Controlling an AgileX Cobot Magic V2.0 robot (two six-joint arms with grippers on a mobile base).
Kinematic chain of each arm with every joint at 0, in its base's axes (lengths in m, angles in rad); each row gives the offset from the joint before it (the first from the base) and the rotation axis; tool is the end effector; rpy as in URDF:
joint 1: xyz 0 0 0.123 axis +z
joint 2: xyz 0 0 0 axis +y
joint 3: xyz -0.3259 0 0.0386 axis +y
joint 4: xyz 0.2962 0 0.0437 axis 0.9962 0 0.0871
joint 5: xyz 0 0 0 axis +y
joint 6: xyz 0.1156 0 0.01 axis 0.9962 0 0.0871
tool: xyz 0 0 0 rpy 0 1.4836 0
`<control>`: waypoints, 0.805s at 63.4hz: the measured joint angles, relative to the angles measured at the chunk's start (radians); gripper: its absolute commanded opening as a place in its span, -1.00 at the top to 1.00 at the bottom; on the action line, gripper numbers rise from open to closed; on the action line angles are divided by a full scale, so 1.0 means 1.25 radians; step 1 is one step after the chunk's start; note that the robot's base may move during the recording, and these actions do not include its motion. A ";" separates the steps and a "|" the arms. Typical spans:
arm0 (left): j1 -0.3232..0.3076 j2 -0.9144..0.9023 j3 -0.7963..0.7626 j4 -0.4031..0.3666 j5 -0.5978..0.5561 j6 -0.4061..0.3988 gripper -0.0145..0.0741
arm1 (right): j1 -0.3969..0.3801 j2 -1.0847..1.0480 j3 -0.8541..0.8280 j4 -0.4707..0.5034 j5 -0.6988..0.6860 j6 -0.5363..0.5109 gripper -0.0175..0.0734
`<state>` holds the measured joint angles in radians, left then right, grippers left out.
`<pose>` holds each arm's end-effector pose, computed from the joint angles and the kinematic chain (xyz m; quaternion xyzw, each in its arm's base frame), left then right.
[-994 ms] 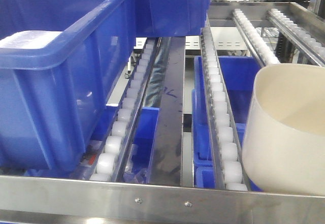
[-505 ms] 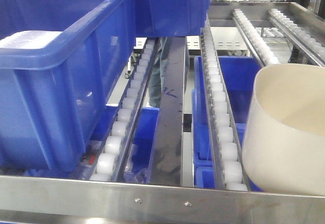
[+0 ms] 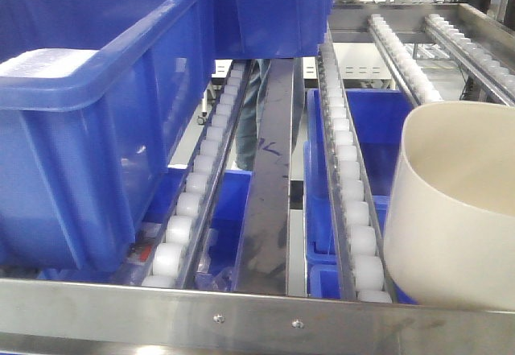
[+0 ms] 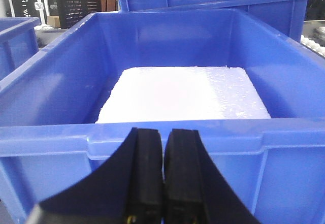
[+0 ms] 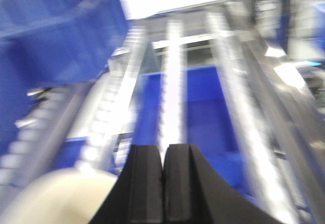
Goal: Move white bin to right shelf second layer
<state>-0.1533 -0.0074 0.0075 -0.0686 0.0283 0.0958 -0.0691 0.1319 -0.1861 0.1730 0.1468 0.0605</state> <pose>0.0848 -0.0133 0.2096 0.0625 0.6831 -0.0465 0.7261 0.0914 -0.0034 0.2633 0.0973 0.7015 0.0662 0.7028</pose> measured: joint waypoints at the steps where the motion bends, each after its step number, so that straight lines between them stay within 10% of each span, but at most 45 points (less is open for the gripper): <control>1: 0.000 0.000 0.000 0.000 0.000 0.000 0.48 | -0.004 -0.010 0.014 0.000 0.000 0.000 0.49; 51: 0.000 0.000 0.000 0.000 0.000 0.000 0.48 | -0.039 -0.114 0.173 0.030 -0.056 0.000 0.49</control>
<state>-0.1533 -0.0074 0.0075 -0.0686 0.0283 0.0958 -0.1178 -0.0101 0.0303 0.2099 0.0767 0.0605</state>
